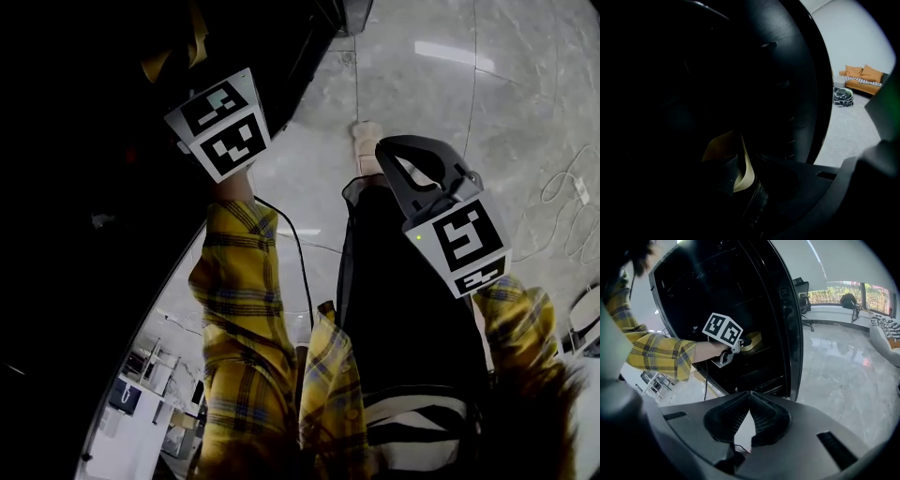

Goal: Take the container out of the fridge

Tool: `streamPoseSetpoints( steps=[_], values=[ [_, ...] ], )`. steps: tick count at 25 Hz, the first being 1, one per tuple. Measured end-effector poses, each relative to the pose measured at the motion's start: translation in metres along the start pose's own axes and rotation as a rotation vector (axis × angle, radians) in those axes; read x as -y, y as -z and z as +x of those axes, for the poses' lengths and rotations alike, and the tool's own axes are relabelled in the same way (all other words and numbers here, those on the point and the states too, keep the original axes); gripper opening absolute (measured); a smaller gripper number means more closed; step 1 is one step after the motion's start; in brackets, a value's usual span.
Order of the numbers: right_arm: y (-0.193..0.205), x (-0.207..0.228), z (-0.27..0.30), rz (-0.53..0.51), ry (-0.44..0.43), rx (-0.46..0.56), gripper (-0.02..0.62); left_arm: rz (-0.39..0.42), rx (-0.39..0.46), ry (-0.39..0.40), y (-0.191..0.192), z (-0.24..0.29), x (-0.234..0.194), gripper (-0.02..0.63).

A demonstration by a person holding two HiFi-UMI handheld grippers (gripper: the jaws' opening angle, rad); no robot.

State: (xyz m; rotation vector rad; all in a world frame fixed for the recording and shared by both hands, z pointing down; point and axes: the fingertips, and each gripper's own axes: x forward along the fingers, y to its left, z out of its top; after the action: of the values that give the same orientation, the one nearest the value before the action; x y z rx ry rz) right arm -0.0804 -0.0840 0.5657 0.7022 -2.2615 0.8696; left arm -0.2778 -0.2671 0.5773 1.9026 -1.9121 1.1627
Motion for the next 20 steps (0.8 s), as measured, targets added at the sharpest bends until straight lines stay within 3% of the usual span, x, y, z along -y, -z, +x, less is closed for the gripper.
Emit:
streamPoseSetpoints(
  steps=[11, 20],
  values=[
    [0.006, -0.002, 0.012, 0.010, -0.010, -0.020, 0.030, 0.006, -0.115, 0.011, 0.007, 0.019, 0.000, 0.110],
    [0.007, 0.002, 0.008, 0.011, 0.001, -0.030, 0.030, -0.016, -0.145, 0.021, 0.011, 0.018, -0.001, 0.047]
  ],
)
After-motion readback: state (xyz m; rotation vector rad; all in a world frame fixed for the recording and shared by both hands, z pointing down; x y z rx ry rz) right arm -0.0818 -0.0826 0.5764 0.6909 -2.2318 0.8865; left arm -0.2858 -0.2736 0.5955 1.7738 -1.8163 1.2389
